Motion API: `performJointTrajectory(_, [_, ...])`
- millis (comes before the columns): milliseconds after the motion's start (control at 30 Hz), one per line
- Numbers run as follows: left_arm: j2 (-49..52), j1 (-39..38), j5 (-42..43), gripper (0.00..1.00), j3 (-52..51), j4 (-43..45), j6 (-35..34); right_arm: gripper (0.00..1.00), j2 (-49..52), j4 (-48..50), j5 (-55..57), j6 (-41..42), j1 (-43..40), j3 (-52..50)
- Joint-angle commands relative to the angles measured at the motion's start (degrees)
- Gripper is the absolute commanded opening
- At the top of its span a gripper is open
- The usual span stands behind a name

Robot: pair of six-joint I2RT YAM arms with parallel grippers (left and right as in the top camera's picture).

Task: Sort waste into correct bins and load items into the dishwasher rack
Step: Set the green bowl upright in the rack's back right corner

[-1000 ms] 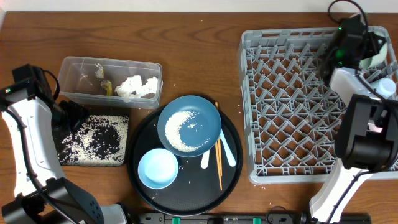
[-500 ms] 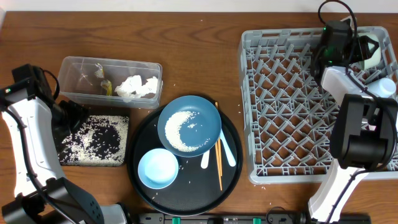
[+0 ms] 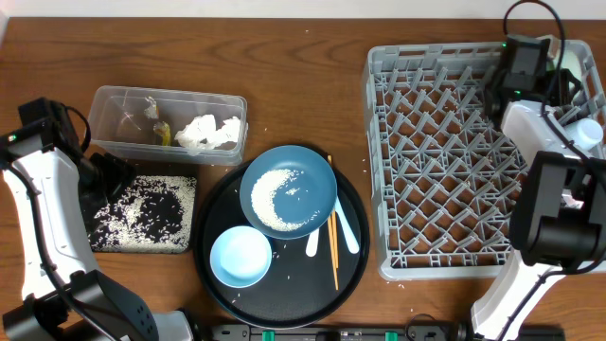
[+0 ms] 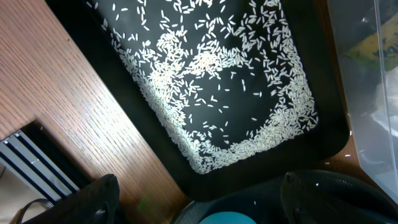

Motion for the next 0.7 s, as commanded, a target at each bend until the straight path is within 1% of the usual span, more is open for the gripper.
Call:
performJointTrajectory(0, [-0.8, 0.0, -0.3, 0.85, 0.2, -0.5, 0.3, 0.46, -2.0, 0.6, -1.4, 2.1, -1.9, -0.4])
performJointTrajectory(167, [-0.8, 0.0, -0.3, 0.84, 0.2, -0.5, 0.3, 0.36, -3.2, 2.9, -0.1, 1.8, -3.9, -0.4])
performJointTrajectory(233, [-0.8, 0.0, -0.3, 0.84, 0.2, -0.5, 0.3, 0.3, -3.5, 2.8, -0.1, 0.6, -4.1, -0.4])
performJointTrajectory(300, [-0.8, 0.0, -0.3, 0.84, 0.2, -0.5, 0.3, 0.27, -3.5, 2.3, -0.1, -0.7, -4.0, -0.4])
performJointTrajectory(433, [-0.8, 0.0, -0.3, 0.84, 0.2, -0.5, 0.3, 0.24, -3.5, 0.5, -0.3, 0.5, -4.1, -0.4])
performJointTrajectory(567, [-0.8, 0.0, -0.3, 0.84, 0.2, -0.5, 0.3, 0.24, -3.5, -0.2, -0.3, 0.6, -3.8, -0.4])
performJointTrajectory(633, [-0.8, 0.0, -0.3, 0.84, 0.2, -0.5, 0.3, 0.26, -3.5, -1.7, -0.3, 0.6, -3.5, -0.4])
performJointTrajectory(667, [-0.8, 0.0, -0.3, 0.84, 0.2, -0.5, 0.3, 0.29, -3.5, -2.9, -0.3, 0.7, -3.3, -0.4])
